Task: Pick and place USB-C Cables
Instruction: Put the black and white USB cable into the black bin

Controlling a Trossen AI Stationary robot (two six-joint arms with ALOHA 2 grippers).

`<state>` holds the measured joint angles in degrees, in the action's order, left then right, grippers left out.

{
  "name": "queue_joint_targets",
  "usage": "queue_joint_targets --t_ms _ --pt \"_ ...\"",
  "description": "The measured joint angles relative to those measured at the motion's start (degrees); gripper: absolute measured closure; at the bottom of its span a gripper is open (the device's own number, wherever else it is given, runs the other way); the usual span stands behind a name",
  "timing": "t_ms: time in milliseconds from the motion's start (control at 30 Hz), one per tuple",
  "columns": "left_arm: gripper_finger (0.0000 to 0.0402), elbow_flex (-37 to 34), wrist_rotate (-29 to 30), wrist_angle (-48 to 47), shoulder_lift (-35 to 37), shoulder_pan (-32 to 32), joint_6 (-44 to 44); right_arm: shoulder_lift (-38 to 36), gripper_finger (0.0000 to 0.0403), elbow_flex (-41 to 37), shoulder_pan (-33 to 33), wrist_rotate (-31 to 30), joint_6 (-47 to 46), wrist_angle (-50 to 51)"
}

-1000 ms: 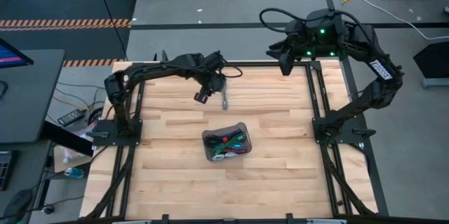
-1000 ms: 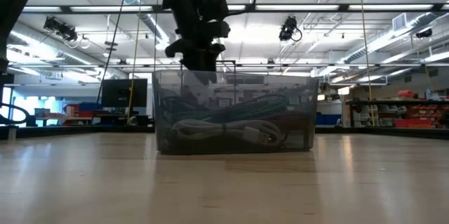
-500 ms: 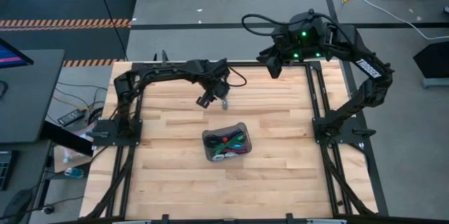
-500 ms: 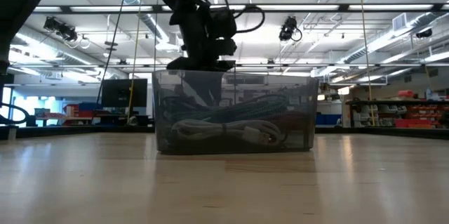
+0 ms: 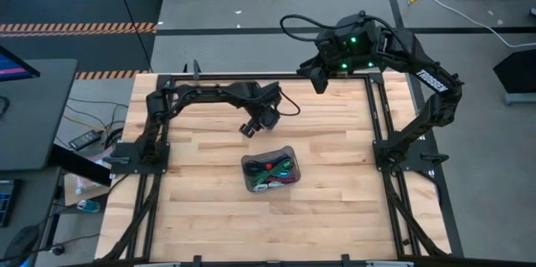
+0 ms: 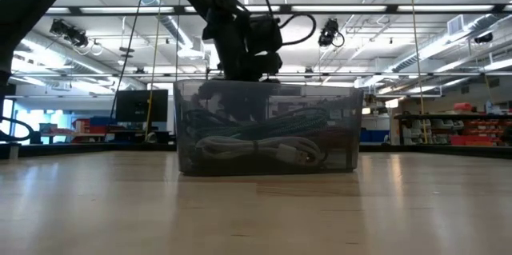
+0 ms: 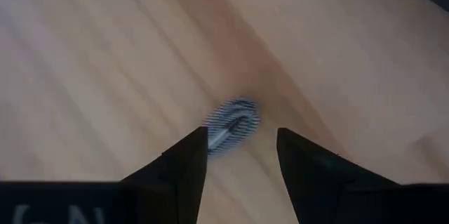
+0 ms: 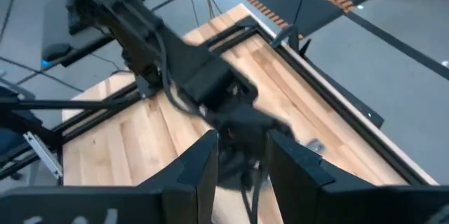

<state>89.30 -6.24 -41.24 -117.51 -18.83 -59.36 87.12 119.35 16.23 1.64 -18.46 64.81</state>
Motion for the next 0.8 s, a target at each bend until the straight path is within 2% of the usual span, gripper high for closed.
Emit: queue_joint_targets --t_ms 233,800 --pt "0.0223 0.0 0.7 0.6 -2.2 0.0 -4.0 -0.5 0.0275 0.0 -0.4 2.3 0.0 -3.0" --pt "0.0223 0.0 0.3 4.2 -6.3 -0.7 -8.6 -0.5 0.0275 0.0 -0.6 12.8 0.0 -14.6"
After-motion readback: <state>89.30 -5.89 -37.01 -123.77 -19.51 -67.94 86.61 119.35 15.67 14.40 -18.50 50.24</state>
